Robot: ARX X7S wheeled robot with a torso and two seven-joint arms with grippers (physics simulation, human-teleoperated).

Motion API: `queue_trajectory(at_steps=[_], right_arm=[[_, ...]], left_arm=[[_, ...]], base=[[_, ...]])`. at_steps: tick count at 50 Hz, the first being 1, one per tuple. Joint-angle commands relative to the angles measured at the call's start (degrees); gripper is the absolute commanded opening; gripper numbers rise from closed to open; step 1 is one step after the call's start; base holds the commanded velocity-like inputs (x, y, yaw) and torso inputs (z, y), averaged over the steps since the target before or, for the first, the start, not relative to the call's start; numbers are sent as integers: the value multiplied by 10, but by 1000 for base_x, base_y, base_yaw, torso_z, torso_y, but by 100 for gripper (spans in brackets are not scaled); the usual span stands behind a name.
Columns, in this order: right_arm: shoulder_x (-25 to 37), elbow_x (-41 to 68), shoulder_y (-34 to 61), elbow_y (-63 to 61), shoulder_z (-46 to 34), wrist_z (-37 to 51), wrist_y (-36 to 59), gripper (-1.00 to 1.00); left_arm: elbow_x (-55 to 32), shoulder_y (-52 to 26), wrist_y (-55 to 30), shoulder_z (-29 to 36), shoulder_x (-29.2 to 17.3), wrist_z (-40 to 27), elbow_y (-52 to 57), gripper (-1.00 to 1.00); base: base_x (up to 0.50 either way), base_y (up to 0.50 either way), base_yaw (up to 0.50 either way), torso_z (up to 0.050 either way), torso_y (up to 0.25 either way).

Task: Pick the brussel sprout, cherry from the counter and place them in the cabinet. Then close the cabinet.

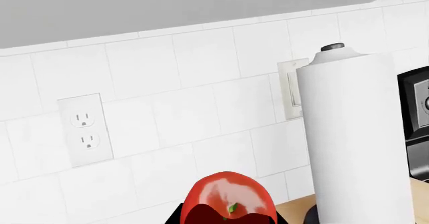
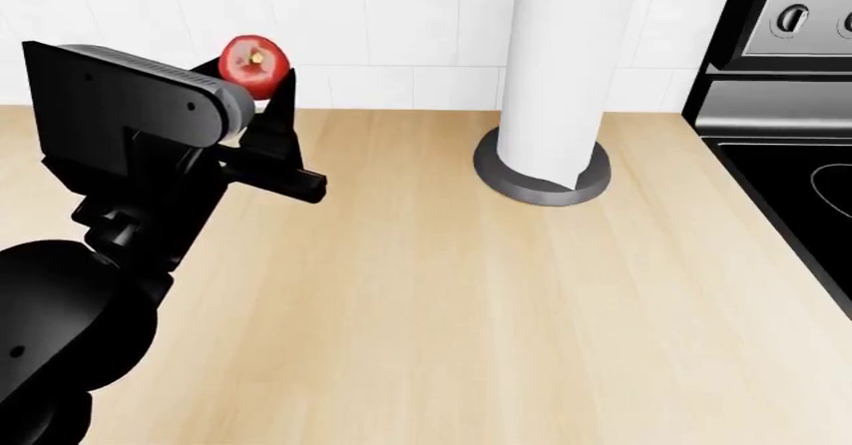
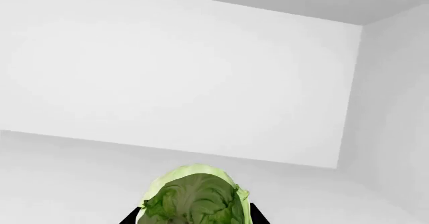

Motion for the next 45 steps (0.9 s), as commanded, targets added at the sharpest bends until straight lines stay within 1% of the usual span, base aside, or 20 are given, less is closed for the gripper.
queue_trajectory(at_steps=[1, 9, 10, 21, 36, 45], right_arm=[[0, 13, -9, 11, -15, -15, 15, -100], [0, 12, -11, 11, -17, -18, 14, -100], [0, 10, -11, 11, -16, -19, 14, 100], [0, -9, -11, 11, 0, -22, 10, 100], [0, -20, -6, 11, 2, -34, 1, 100], [0, -98, -1, 11, 67, -53, -8, 100]], left_arm=[[-4, 1, 6, 3, -2, -3, -4, -100], [-11, 0, 0, -1, -3, -9, 0, -100], [-10, 1, 3, 0, -3, -8, -1, -100], [-12, 1, 5, 1, -5, -10, -2, -100], [-12, 7, 13, 3, -8, -11, -3, -100], [-12, 10, 17, 6, -9, -12, -5, -100]], base=[[0, 0, 0, 0, 0], [0, 0, 0, 0, 0], [0, 0, 0, 0, 0], [0, 0, 0, 0, 0], [0, 0, 0, 0, 0], [0, 0, 0, 0, 0]])
